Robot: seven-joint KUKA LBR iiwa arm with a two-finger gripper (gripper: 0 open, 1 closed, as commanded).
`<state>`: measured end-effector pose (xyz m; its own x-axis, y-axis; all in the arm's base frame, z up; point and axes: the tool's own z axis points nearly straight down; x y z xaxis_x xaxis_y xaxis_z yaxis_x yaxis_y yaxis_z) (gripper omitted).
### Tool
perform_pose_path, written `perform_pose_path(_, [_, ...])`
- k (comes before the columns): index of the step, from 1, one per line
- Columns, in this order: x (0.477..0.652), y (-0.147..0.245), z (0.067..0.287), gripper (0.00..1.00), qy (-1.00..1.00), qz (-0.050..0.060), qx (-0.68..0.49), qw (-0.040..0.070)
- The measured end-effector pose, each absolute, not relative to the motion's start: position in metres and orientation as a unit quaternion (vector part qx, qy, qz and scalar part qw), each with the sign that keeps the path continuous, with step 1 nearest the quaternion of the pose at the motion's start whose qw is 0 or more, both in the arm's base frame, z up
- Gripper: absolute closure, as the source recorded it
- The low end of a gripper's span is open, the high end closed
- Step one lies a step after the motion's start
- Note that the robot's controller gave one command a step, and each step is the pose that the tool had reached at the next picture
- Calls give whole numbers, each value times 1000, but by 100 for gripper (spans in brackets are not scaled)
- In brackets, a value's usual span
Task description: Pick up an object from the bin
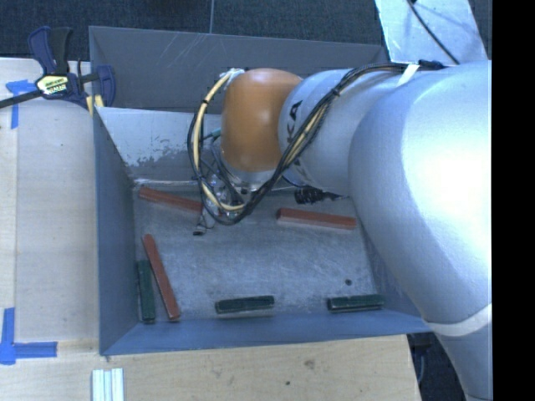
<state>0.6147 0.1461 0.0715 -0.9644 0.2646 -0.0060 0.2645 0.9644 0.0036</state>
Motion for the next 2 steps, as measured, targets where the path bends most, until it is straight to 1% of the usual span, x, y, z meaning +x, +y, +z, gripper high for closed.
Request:
perform_pose_path(1, [620,114,185,100,978,1,208,4])
perform_pose_path(2, [623,101,236,100,988,1,151,5])
